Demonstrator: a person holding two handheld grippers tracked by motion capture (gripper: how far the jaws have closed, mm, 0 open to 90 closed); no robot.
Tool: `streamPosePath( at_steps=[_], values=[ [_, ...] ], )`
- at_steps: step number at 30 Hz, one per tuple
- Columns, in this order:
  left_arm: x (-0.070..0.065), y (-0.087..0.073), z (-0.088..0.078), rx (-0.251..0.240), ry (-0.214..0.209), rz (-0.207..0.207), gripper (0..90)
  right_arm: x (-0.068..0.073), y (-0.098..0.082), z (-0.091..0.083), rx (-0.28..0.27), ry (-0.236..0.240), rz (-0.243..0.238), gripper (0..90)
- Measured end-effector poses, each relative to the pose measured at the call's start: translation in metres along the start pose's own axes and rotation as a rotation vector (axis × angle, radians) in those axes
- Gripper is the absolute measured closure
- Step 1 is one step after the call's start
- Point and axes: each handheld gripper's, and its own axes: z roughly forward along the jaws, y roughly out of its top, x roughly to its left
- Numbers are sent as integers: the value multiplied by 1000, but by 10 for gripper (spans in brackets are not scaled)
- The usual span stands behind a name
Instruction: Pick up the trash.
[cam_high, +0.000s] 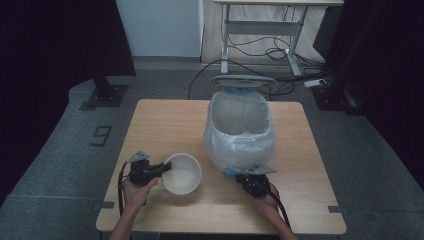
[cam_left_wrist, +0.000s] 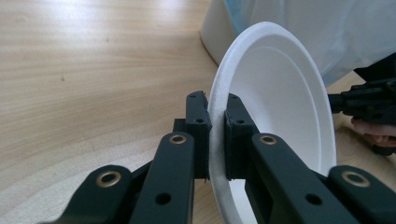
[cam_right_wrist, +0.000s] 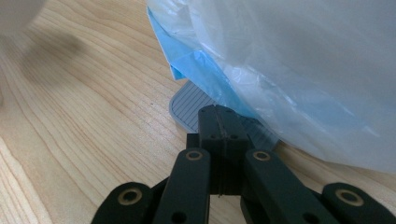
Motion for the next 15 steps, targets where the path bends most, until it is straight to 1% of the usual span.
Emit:
streamPosePath(
  at_steps=[5,11,15],
  values=[
    [-5,3,-6,-14,11,30,834,0,0,0,0,1,-1,897],
    [-7,3,-6,-15,9,39,834,0,0,0,0,0,-1,898],
    [-9,4,-9,-23,7,42,834,0,0,0,0,0,-1,898]
  ],
)
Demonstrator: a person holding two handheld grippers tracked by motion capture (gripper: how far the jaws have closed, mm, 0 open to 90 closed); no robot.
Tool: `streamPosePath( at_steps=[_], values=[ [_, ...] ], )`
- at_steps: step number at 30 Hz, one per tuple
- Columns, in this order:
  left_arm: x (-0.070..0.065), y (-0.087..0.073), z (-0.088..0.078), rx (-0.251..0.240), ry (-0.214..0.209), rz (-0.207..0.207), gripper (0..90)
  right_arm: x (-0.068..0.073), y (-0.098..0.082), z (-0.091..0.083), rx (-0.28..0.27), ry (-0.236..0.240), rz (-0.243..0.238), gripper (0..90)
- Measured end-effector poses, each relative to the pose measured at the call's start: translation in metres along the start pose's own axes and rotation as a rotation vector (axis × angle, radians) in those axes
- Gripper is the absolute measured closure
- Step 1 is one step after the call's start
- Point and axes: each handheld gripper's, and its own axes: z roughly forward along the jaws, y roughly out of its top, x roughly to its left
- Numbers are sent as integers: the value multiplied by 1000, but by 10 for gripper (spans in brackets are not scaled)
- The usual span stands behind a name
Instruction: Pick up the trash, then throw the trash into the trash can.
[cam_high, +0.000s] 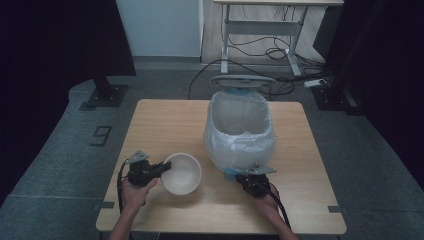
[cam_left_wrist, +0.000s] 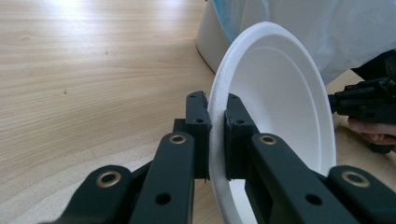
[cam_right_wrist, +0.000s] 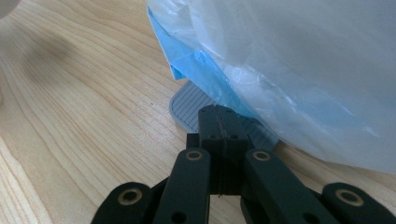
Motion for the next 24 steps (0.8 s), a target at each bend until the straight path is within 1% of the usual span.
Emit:
streamPosePath(
  at_steps=[9,24],
  values=[
    [-6,6,-10,-37,-5,12,834,0,0,0,0,1,-1,897],
    [-18,22,-28,-112,-44,42,834,0,0,0,-1,0,1,897]
  ],
)
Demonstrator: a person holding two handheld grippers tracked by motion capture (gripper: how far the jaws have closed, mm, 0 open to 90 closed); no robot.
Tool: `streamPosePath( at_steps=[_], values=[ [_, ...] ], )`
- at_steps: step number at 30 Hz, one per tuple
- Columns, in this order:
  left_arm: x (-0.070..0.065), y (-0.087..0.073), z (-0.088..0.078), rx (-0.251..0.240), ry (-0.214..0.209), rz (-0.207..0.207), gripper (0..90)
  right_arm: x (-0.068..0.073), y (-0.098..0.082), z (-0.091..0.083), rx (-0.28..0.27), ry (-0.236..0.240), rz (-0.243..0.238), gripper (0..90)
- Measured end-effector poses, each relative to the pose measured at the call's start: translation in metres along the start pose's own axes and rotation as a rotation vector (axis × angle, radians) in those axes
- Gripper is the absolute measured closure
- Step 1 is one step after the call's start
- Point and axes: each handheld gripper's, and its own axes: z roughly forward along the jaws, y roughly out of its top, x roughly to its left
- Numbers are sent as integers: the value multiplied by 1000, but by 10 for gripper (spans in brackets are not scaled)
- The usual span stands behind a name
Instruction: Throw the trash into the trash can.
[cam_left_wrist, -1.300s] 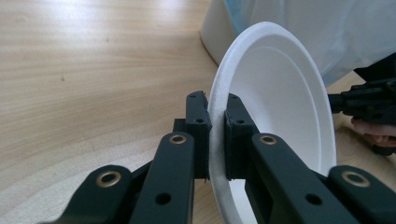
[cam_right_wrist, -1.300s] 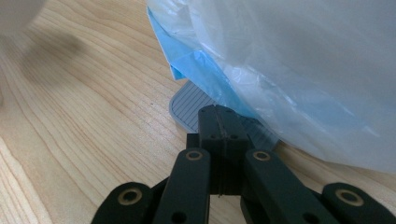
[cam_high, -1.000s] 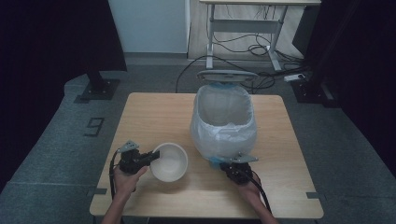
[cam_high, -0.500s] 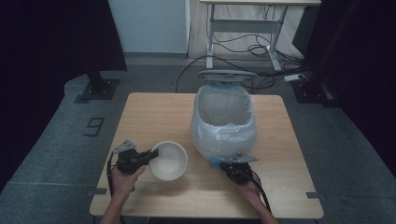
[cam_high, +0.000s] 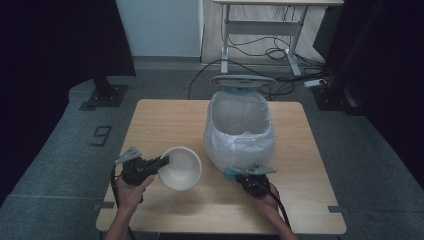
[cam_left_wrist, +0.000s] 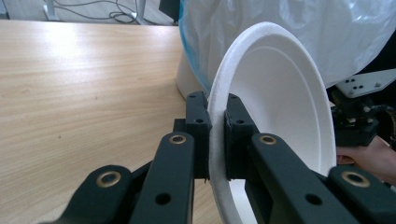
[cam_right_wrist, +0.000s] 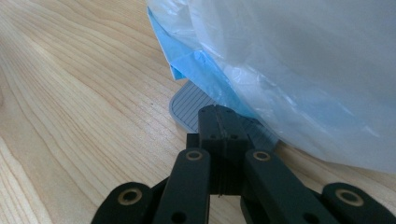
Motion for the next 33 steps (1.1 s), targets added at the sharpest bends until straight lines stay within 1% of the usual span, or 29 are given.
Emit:
streamPosePath(
  at_steps=[12,23,29,33],
  values=[
    [-5,9,-7,-37,-18,10,834,0,0,0,-2,1,1,897],
    [-8,15,-10,-54,-28,15,834,0,0,0,-3,1,3,897],
    [-12,20,-10,-65,-37,28,834,-1,-1,0,-4,3,5,897],
    [-16,27,-12,-80,-44,40,834,0,-1,0,-6,3,9,898]
  ],
)
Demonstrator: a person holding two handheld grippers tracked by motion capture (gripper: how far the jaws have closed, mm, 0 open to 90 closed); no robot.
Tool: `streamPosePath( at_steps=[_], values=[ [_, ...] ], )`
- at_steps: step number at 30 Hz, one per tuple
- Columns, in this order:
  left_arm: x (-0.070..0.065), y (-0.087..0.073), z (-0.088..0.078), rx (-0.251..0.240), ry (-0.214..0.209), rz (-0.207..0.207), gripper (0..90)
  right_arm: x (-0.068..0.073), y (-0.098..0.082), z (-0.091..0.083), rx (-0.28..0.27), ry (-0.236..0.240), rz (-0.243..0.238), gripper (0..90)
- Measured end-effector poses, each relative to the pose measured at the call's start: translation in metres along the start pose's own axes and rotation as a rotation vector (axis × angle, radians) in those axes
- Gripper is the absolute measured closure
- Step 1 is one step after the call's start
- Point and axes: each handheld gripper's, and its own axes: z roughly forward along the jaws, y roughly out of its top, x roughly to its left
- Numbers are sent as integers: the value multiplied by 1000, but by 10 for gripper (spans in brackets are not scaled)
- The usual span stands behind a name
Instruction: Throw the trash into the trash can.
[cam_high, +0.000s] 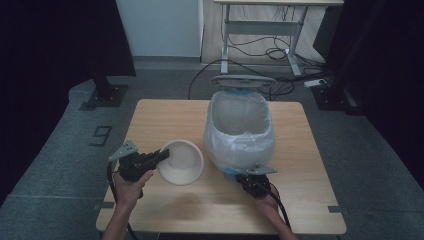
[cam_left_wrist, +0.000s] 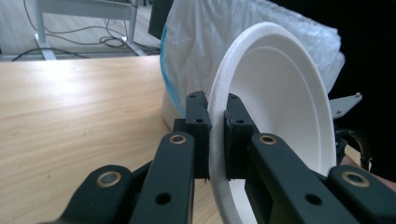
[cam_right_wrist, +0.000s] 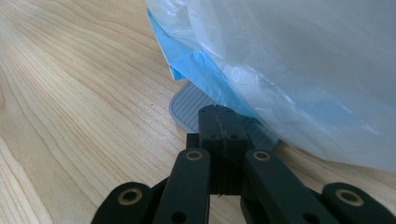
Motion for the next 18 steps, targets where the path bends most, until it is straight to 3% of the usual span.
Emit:
streamPosePath(
  at_steps=[18],
  values=[
    [-11,23,-1,-31,-23,32,834,-1,0,0,0,2,1,898]
  ],
)
